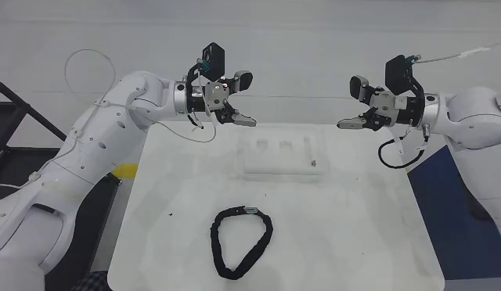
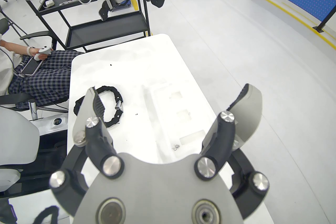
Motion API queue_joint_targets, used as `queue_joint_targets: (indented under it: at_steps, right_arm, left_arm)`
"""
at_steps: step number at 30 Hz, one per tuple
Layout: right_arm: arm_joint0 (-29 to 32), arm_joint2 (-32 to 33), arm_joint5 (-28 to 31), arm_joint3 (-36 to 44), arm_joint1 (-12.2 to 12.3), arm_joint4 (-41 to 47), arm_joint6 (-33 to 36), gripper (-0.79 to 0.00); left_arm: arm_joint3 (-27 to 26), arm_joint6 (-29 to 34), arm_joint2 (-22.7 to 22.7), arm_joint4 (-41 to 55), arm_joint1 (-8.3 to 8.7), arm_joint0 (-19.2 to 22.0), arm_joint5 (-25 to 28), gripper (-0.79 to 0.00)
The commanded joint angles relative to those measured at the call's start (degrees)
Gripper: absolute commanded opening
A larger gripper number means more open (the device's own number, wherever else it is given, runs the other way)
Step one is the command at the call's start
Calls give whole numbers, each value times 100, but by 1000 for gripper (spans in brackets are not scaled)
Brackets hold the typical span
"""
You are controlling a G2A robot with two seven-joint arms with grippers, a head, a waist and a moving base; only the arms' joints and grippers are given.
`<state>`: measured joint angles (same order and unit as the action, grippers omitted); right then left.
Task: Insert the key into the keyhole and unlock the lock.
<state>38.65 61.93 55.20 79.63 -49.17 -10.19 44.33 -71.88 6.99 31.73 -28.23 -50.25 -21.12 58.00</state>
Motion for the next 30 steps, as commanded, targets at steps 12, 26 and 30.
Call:
queue_joint_targets:
  at_steps: [12,26,30]
  right_arm:
    - [213,-97,-146,123,9,-241,46,0]
    - [585,-775,-1530,-564,-55,-191,955,0]
    - [540,-1086,-1878,-707,-169,-332,900,0]
  left_arm:
    - [0,0,0,0,0,0,0,0]
    - [0,0,0,0,0,0,0,0]
    - [0,0,0,0,0,0,0,0]
